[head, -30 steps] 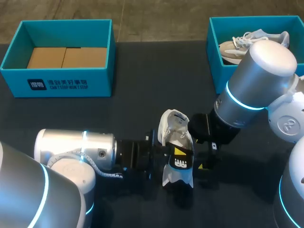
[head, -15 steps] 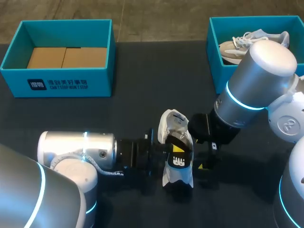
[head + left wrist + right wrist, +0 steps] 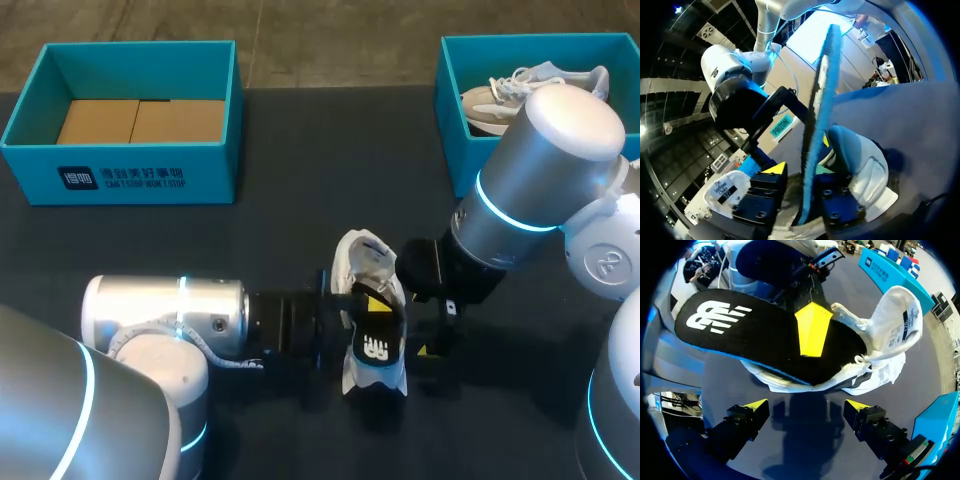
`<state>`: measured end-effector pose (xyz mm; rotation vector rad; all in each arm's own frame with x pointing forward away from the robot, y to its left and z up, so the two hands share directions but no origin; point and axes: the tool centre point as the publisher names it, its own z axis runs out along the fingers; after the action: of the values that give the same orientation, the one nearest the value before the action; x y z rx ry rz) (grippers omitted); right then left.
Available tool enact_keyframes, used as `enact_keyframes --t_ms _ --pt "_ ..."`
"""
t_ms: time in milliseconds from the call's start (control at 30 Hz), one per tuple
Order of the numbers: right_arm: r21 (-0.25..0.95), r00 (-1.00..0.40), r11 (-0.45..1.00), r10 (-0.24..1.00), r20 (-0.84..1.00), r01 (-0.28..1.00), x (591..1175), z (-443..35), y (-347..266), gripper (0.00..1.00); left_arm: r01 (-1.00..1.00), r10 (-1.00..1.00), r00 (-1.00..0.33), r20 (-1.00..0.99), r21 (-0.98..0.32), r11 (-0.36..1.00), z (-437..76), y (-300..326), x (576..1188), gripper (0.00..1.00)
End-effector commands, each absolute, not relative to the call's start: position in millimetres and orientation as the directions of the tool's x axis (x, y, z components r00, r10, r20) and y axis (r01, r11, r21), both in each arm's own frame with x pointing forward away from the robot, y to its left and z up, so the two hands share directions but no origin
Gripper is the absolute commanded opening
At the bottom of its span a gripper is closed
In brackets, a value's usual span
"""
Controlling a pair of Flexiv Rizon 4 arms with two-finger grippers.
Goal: Take the shoe out of the shoebox, open the shoe tongue, remove and reinsert the insole, then place the shoe into the shoebox
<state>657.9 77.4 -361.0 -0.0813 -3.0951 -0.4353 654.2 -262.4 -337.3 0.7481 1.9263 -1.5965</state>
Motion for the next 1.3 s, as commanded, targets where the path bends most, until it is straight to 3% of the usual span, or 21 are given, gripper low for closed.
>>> enact_keyframes --t_ms 33,167,267,467,600,967,1067,1100,1300 --pt "0.275 -0.999 0.960 0.049 0.020 0.052 657.0 -361.8 77.4 1.00 0.710 0.086 -0.703 -0.706 -0.688 0.152 -332.0 -259.5 641.7 0.43" --pt "0.275 -0.999 0.960 0.049 0.020 0.052 657.0 -361.8 77.4 1.00 0.724 0.089 -0.688 -0.720 -0.674 0.145 -325.3 -259.7 634.7 0.41" --pt "0.275 -0.999 0.960 0.049 0.020 0.052 657.0 -361.8 77.4 1.00 0.733 0.090 -0.679 -0.729 -0.666 0.138 -320.8 -258.8 629.5 0.33" --pt "0.275 -0.999 0.960 0.049 0.020 0.052 657.0 -361.8 77.4 1.00 0.741 0.085 -0.670 -0.737 -0.658 0.139 -318.7 -257.7 625.4 0.33" --pt "0.275 -0.999 0.960 0.049 0.020 0.052 657.0 -361.8 77.4 1.00 0.729 0.073 -0.682 -0.728 -0.667 0.155 -320.4 -256.4 626.2 0.28" --pt "0.275 -0.999 0.960 0.049 0.020 0.052 657.0 -361.8 77.4 1.00 0.708 0.040 -0.696 -0.717 -0.675 0.206 -313.8 -253.4 624.5 0.29" --pt "0.275 -0.999 0.960 0.049 0.020 0.052 657.0 -361.8 77.4 1.00 0.703 0.049 -0.699 -0.713 -0.673 0.228 -314.0 -255.1 624.1 0.16" --pt "0.275 -0.999 0.960 0.049 0.020 0.052 657.0 -361.8 77.4 1.00 0.705 0.056 -0.697 -0.715 -0.668 0.239 -314.5 -255.4 623.7 0.00" --pt "0.275 -0.999 0.960 0.049 0.020 0.052 657.0 -361.8 77.4 1.00 0.724 0.075 -0.678 -0.731 -0.646 0.243 -322.5 -255.4 623.8 0.00"
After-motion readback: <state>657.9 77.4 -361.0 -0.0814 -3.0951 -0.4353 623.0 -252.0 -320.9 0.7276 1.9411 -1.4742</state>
